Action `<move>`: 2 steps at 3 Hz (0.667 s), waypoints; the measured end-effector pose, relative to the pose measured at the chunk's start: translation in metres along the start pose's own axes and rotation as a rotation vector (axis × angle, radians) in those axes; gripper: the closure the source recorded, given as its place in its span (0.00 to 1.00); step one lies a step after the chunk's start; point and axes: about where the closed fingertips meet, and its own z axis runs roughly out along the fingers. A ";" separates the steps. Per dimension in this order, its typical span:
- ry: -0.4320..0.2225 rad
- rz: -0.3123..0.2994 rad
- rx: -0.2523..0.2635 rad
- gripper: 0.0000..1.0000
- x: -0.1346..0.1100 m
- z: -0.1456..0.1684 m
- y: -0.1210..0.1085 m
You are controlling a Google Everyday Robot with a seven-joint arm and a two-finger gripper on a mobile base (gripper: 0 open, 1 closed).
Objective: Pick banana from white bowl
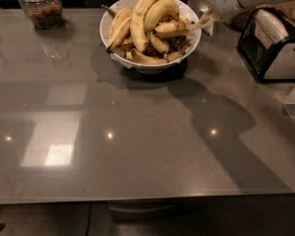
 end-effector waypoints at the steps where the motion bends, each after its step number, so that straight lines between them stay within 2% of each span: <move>1: 0.041 0.010 -0.014 0.43 0.012 -0.011 0.004; 2: 0.049 0.023 -0.026 0.45 0.018 -0.008 0.010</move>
Offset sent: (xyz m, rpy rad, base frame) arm 0.0053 -0.0328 -0.0065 -0.0243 0.0250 -0.0798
